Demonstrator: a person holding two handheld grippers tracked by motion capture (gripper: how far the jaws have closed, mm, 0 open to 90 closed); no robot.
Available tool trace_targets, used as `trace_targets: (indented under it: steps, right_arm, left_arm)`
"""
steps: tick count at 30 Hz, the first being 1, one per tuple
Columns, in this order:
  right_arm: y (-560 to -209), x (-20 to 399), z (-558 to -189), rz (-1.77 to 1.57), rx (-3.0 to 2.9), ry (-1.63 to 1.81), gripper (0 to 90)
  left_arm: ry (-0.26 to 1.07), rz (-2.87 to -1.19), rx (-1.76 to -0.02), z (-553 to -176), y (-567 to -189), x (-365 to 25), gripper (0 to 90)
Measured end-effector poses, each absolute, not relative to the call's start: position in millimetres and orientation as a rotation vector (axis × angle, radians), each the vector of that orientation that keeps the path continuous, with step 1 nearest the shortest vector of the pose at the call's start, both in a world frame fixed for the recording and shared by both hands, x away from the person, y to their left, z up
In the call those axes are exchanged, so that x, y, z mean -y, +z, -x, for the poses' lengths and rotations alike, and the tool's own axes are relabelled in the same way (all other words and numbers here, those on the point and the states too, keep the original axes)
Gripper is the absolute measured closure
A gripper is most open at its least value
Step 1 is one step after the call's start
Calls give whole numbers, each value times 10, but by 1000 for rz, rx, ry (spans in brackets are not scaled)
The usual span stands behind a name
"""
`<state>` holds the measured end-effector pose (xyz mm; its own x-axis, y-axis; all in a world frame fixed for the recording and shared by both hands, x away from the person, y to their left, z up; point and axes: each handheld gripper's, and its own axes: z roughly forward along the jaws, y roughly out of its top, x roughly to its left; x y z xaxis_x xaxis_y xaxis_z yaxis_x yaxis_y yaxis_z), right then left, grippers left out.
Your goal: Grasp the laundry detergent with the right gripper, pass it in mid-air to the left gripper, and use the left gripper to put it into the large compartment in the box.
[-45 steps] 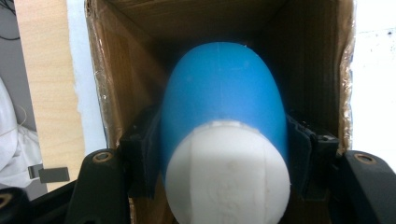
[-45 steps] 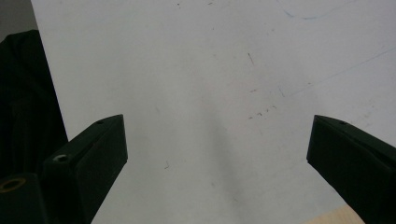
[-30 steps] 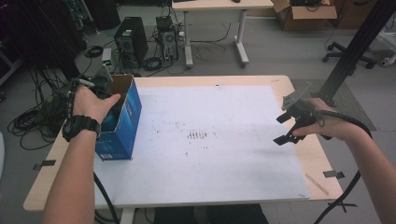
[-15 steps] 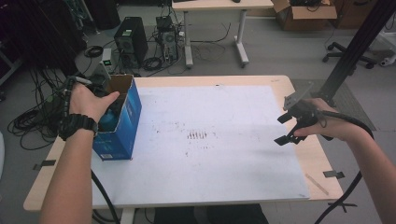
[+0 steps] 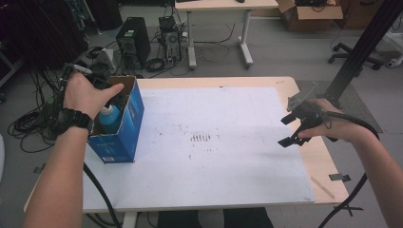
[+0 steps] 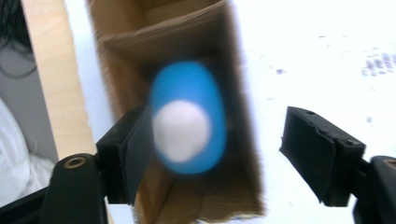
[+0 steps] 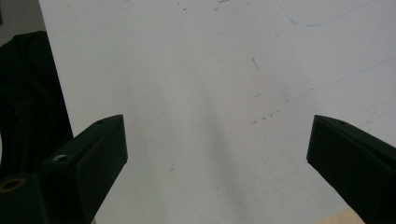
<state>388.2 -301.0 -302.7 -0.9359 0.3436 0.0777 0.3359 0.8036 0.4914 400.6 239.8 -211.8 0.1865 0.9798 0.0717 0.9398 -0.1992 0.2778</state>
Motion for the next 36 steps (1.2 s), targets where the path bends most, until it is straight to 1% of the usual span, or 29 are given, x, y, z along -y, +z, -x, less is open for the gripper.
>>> trace_targets:
  steps: [6,9,11,14,18,31,36]
  right_arm:
    - [-2999,2974,-3885,-549,-2968,804,56]
    - [-2987,2952,-3881,-536,-2971,805,56]
    - [-2971,2943,-3878,-534,-2970,810,56]
    - [-2944,2939,-3876,-526,-2966,819,56]
    - [-2920,2937,-3865,-524,-2963,817,54]
    - [-2893,2970,-3850,-529,-2962,832,53]
    - [-2899,2962,-3856,-521,-2975,856,45]
  left_arm:
    - [299,-2358,-1689,-3975,-2024,-2068,223]
    - [253,-2402,-1607,-3965,-2035,-1897,191]
    - [198,-2423,-1535,-3955,-2045,-1761,185]
    - [181,-2468,-1454,-3942,-2057,-1587,180]
    - [145,-2498,-1367,-3926,-2094,-1372,152]
    - [21,-2606,-1169,-3901,-2384,-881,113]
    - [1,-2633,-1116,-3879,-2469,-756,61]
